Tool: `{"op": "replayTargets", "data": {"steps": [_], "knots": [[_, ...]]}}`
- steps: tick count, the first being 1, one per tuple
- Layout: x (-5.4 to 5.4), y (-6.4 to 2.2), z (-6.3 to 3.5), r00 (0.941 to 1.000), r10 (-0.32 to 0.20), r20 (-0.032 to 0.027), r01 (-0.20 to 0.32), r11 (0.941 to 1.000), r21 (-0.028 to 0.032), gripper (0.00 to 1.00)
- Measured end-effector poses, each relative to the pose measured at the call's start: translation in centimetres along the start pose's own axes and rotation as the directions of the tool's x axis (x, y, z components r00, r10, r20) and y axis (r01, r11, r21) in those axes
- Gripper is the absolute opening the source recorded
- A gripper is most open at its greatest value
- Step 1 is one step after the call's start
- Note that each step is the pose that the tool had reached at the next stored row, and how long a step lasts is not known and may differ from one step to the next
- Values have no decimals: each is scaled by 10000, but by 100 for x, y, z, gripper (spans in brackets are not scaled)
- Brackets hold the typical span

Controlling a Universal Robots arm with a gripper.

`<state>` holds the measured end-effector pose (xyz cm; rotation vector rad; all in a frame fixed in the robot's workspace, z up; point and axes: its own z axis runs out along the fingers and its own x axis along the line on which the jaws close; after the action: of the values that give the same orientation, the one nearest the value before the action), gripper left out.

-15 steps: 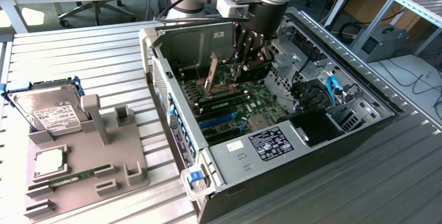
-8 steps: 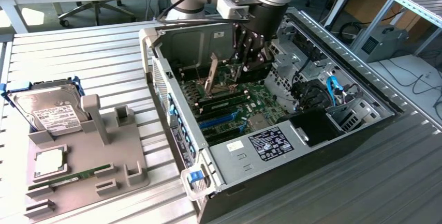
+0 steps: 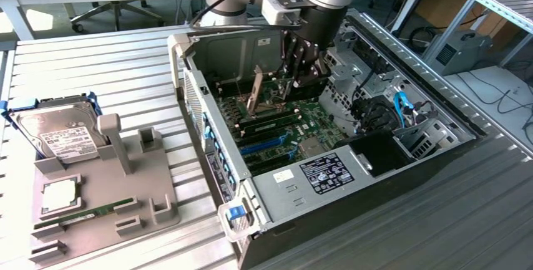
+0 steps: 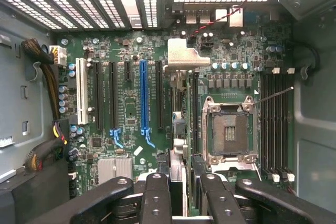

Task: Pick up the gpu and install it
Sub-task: 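Insert the gpu into the slot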

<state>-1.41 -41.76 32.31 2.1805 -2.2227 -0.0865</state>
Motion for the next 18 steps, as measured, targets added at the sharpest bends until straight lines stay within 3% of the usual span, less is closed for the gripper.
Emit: {"op": "replayTargets", "data": {"steps": [18], "knots": [[28,-3,36,10000,0,0,0,10000,0,27]]}}
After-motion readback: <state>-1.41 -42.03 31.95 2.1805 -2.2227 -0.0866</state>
